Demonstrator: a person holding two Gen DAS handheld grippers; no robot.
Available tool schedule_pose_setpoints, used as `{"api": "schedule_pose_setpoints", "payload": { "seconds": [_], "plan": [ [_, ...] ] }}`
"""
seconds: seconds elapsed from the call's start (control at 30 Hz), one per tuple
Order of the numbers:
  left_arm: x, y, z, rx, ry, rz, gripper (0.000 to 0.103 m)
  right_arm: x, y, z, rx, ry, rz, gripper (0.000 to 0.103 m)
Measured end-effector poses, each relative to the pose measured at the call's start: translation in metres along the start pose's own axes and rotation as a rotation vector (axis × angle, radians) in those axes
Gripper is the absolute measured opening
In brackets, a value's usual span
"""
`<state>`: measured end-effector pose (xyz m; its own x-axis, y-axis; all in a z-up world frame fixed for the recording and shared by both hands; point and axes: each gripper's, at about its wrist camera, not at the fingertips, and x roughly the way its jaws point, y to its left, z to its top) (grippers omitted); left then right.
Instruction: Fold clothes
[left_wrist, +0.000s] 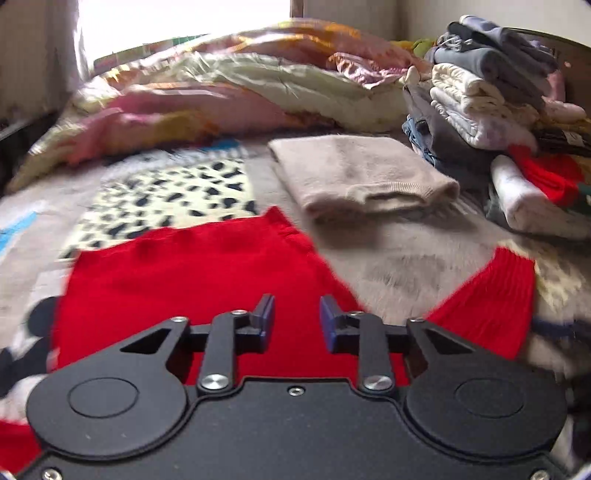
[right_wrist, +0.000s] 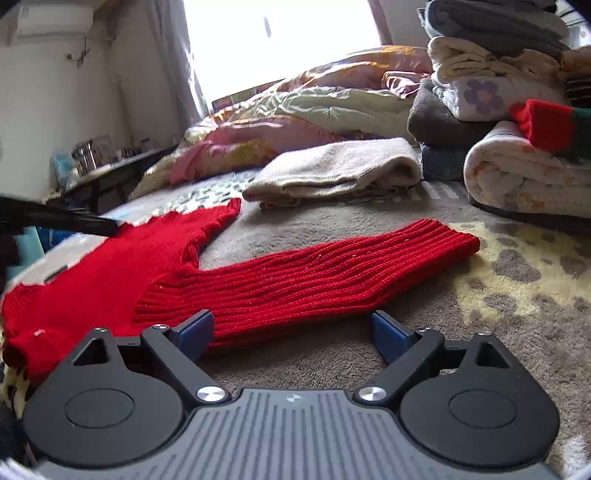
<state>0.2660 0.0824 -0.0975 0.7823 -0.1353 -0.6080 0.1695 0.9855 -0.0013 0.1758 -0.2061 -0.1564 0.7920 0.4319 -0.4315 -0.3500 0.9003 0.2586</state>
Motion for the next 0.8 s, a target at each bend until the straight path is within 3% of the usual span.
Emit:
{"api": "schedule_pose_setpoints", "payload": {
  "seconds": [0.1, 0.17, 0.23, 0.3, 0.4, 0.53, 0.67, 0.8],
  "plan": [
    [0.038, -0.01, 0.013, 0.017, 0.053, 0.001, 0.023, -0.001, -0.003, -0.002, 0.018, -0.02, 0.009, 0.086],
    [0.071, -0.02, 0.009, 0.077, 0.151, 0.021, 0.023, -0.002, -0.005, -0.004, 0.03, -0.034, 0.015, 0.086],
    [0.078, -0.027, 0.007, 0.123, 0.142, 0.026, 0.023, -0.003, -0.006, -0.004, 0.039, -0.043, 0.02, 0.085],
    [0.069, -0.024, 0.017, 0.105, 0.146, 0.016, 0.023, -0.004, -0.007, -0.005, 0.045, -0.048, 0.025, 0.085],
    [0.064, -0.017, 0.027, 0.067, 0.088, 0.039, 0.023, -0.005, -0.007, -0.006, 0.05, -0.058, 0.031, 0.084],
    [0.096, -0.022, 0.019, 0.113, 0.159, 0.078, 0.022, -0.006, -0.008, -0.006, 0.054, -0.061, 0.038, 0.084],
    [0.078, -0.018, 0.028, 0.054, 0.142, 0.064, 0.023, -0.007, -0.008, -0.007, 0.062, -0.064, 0.041, 0.083],
    [0.031, -0.01, 0.014, 0.027, 0.084, 0.059, 0.023, -0.007, -0.009, -0.007, 0.067, -0.069, 0.042, 0.083]
  ]
}}
